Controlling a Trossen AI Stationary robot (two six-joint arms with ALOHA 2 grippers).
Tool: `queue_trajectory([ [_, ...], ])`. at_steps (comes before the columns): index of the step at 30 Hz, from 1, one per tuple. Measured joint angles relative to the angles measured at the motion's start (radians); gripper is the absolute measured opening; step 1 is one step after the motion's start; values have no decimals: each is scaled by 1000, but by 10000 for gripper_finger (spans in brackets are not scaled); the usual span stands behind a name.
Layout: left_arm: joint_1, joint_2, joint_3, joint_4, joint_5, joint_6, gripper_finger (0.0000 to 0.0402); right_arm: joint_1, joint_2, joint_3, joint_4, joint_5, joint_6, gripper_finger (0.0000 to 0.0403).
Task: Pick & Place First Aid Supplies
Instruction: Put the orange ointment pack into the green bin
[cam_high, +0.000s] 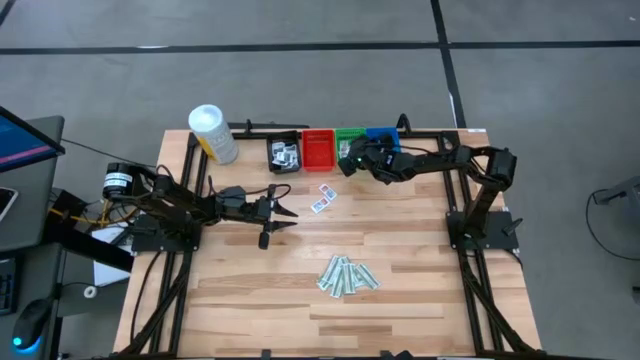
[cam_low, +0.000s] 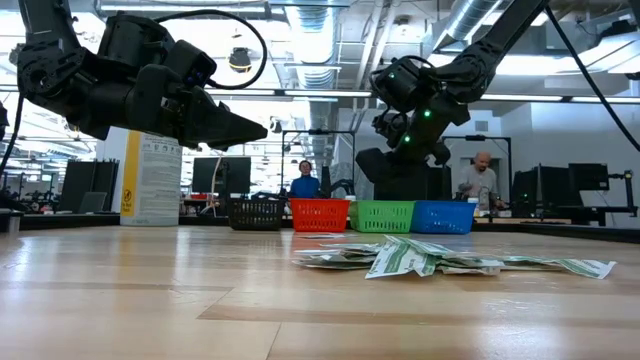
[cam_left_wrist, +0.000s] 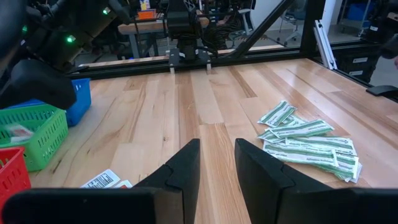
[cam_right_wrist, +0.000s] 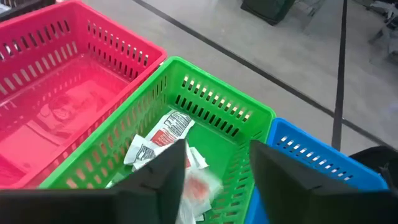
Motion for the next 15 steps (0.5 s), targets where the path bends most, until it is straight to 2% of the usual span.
queue_trajectory([
  [4, 0, 0, 0, 0, 0, 0, 102, -1, 0, 0, 0, 0, 20, 220],
  [7, 0, 0, 0, 0, 0, 0, 102, 7, 0, -1, 17, 0, 22, 244],
  [11, 0, 0, 0, 0, 0, 0, 102, 53, 0, -1, 86, -8, -42, 249],
  [15, 0, 0, 0, 0, 0, 0, 102, 126, 0, -1, 177, -75, -183, 249],
])
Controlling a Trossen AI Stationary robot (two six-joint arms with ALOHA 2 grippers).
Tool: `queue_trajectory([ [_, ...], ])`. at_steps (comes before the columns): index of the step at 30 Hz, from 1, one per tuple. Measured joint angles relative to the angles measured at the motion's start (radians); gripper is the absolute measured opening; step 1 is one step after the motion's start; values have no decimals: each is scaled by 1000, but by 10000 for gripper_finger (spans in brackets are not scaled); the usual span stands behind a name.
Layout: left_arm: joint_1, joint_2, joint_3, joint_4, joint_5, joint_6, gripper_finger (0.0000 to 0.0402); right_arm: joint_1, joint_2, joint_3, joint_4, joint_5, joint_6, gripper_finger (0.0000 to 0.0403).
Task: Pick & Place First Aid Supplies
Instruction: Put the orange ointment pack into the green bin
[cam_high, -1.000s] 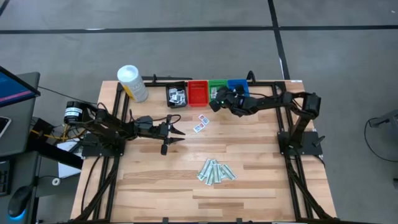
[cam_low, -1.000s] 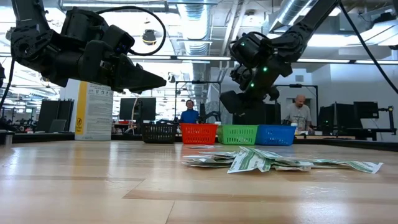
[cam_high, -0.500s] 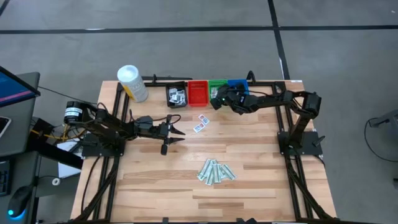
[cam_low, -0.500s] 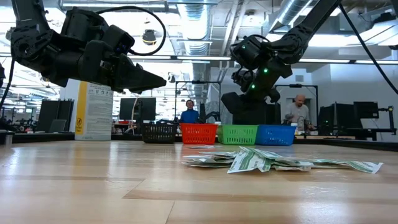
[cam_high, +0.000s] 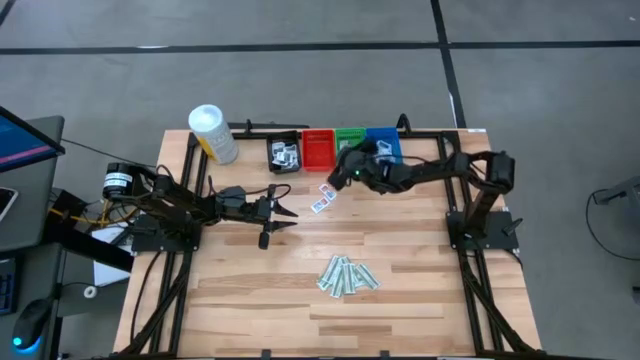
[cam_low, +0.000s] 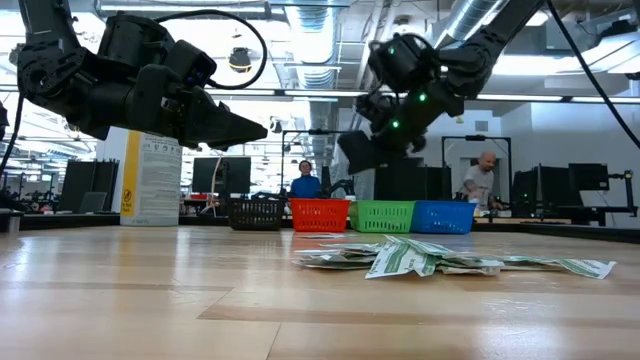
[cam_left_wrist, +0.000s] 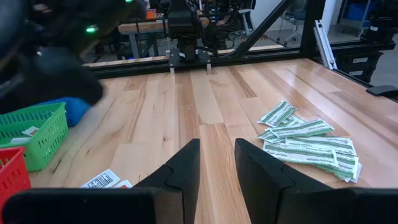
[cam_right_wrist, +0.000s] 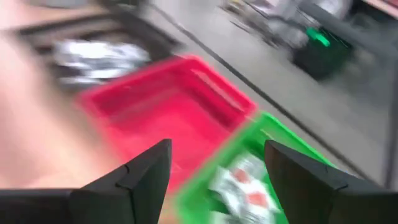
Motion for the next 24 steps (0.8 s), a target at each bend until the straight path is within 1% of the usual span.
queue_trajectory([
  [5, 0, 0, 0, 0, 0, 0, 102, 89, 0, 0, 49, -116, -140, 249],
  [11, 0, 0, 0, 0, 0, -32, 102, 156, 0, 0, 32, -264, -173, 249],
  [18, 0, 0, 0, 0, 0, -38, 102, 182, 0, 0, 12, -430, -238, 249],
  [20, 0, 0, 0, 0, 0, -34, 102, 179, 0, 0, 13, -451, -238, 249],
  [24, 0, 0, 0, 0, 0, -29, 102, 174, 0, 0, 13, -456, -238, 249],
])
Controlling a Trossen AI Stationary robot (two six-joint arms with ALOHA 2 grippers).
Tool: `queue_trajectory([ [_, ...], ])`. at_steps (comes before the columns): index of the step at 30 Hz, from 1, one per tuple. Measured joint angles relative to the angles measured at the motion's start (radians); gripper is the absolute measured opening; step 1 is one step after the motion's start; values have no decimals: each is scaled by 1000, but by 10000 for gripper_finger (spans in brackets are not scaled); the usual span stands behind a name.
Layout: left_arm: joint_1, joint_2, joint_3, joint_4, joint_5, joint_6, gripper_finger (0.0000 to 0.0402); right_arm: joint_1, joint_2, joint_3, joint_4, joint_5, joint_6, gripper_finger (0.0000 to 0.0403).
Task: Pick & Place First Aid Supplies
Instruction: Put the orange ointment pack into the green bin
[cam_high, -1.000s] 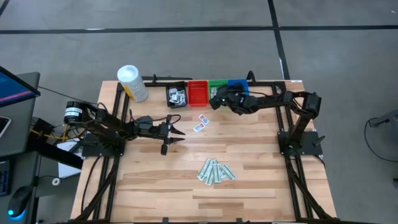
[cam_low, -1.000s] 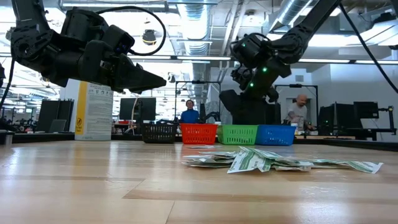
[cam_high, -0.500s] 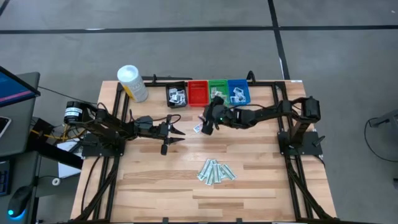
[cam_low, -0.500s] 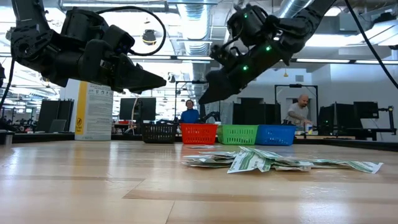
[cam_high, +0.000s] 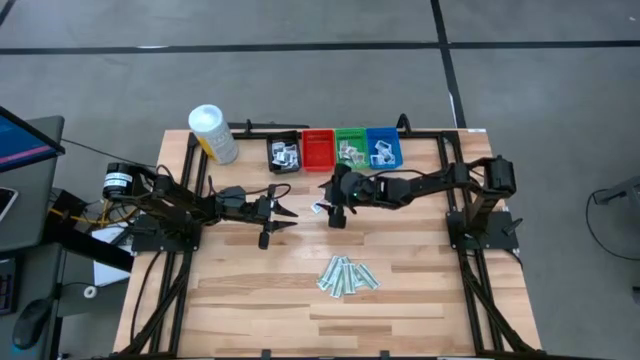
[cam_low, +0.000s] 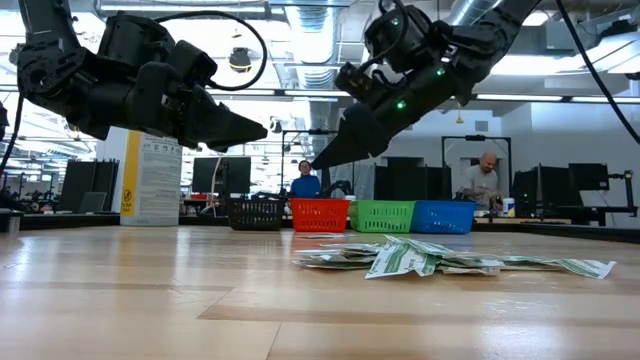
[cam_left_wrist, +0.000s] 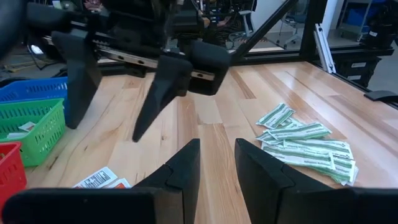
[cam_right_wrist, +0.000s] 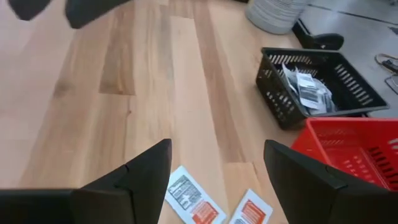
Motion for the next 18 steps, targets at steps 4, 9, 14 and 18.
queue_trajectory([
  [4, 0, 0, 0, 0, 0, 1, 102, 0, 0, 0, 0, -48, 3, 249],
  [9, 0, 0, 0, 0, 0, 3, 102, -8, 0, 0, 12, -31, 36, 249],
  [14, 0, 0, 0, 0, 0, 3, 102, -34, 0, 0, 8, -48, 69, 249],
  [18, 0, 0, 0, 1, 0, 3, 102, -30, 44, 1, 38, -57, 64, 249],
])
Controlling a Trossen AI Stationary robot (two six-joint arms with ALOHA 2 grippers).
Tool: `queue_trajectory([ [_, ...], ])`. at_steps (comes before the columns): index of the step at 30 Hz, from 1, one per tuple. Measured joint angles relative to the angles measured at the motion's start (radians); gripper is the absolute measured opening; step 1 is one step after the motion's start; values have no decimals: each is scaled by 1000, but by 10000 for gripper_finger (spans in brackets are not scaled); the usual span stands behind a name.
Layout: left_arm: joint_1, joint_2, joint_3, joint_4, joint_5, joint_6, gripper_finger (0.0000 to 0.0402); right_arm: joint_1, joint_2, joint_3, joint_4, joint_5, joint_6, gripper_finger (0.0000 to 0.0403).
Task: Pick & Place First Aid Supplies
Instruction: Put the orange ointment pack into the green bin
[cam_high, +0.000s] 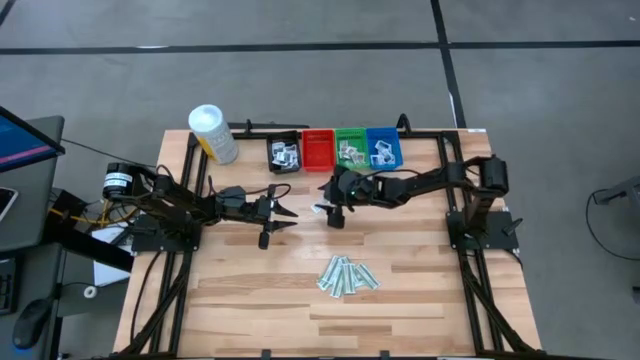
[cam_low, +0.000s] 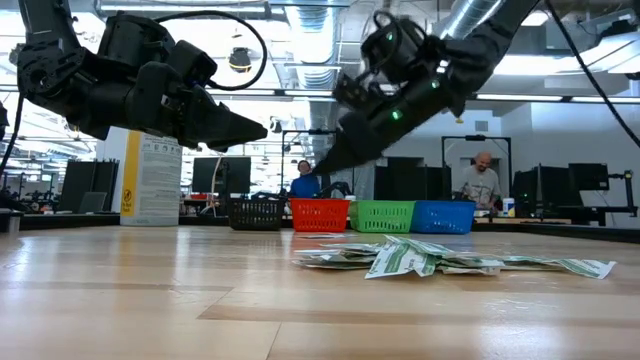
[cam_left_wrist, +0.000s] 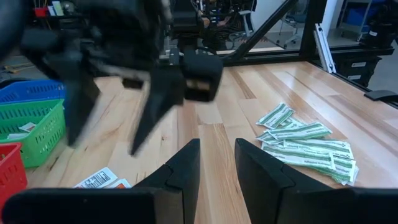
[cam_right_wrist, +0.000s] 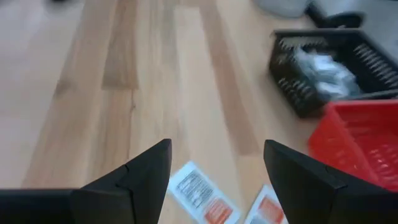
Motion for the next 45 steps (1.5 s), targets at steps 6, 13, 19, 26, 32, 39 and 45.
queue_trajectory([
  [6, 0, 0, 1, 2, 0, 0, 102, 0, 123, 20, 79, -18, -91, 249],
  [13, 0, 0, 1, 1, 0, 4, 102, -12, 168, 53, 76, -18, -93, 249],
  [19, 0, 0, 1, 0, 0, 8, 102, -10, 169, 54, 20, -48, -92, 249],
  [26, 0, 0, 1, 0, 0, 8, 102, -3, 169, 54, 1, -72, -88, 249],
  [32, 0, 0, 2, 0, 0, 8, 102, -9, 169, 54, -20, -72, -63, 249],
  [39, 0, 0, 2, 0, 0, 8, 102, -7, 169, 54, -25, -72, -63, 249],
  [45, 0, 0, 2, 0, 0, 8, 102, -7, 169, 54, -24, -71, -63, 249],
])
